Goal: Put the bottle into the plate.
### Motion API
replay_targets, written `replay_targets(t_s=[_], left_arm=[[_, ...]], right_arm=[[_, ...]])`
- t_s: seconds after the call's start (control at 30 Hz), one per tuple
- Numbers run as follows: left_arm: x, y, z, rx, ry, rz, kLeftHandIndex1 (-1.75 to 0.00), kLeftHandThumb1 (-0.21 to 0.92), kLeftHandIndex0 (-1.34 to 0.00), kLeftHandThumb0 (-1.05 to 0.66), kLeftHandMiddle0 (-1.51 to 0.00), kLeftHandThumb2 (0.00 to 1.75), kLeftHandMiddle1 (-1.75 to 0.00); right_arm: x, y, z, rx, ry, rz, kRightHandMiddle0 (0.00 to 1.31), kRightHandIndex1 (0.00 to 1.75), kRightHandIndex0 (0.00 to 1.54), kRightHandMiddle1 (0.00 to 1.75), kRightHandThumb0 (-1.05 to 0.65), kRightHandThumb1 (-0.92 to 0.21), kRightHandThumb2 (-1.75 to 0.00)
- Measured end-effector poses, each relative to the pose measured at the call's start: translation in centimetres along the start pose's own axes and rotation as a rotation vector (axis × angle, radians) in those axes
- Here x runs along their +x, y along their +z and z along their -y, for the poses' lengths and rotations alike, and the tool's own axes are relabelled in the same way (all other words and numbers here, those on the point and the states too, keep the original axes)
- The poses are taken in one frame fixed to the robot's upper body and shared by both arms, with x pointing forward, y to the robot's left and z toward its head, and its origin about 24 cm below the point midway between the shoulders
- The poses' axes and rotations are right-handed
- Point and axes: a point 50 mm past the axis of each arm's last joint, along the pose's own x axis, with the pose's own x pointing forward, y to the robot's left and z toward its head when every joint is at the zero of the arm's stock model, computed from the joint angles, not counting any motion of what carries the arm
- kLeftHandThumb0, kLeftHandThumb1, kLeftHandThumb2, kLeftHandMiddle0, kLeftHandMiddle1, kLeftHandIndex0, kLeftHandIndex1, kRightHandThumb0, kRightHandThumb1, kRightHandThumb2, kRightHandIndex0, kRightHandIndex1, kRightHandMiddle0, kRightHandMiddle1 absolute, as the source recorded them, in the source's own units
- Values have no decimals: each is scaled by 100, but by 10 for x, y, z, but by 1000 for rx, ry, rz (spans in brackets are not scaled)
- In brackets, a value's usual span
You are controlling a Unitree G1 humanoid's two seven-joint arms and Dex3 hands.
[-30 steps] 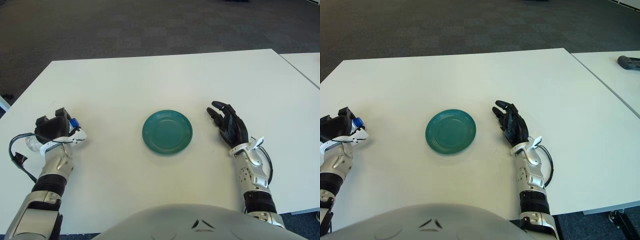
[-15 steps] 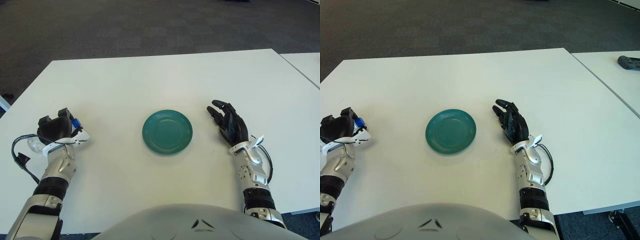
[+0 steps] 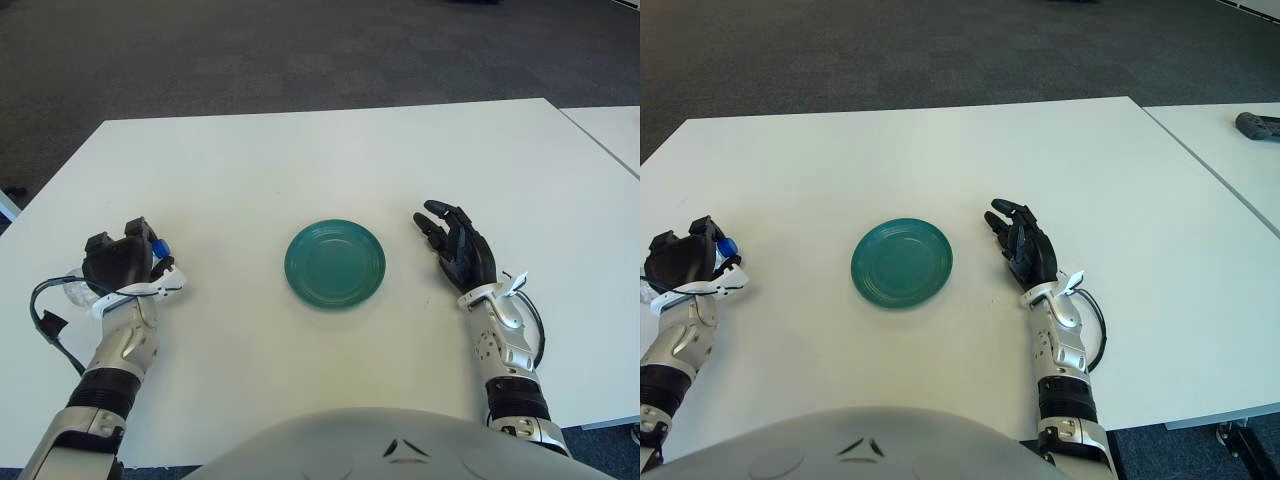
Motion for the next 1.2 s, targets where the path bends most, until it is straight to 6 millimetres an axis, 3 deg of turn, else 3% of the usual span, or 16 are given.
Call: replay_targets(t_s=[0.43, 0.97, 1.2], left_arm=[[-15, 15, -9, 27, -29, 34, -175, 23, -68, -50, -111, 141, -175], [-30, 37, -27, 66, -19, 91, -175, 27, -64, -48, -113, 136, -175], [-33, 37, -28, 82, -38, 82, -175, 28, -64, -48, -114, 135, -175]], right_arm=[[1, -1, -1, 6, 15, -4, 16, 43, 48, 95, -61, -92, -71], [2, -1, -3, -10, 15, 0, 25, 49, 51, 101, -64, -92, -64], [-1, -2, -5, -10, 24, 2, 17, 45, 46, 97, -61, -92, -73]])
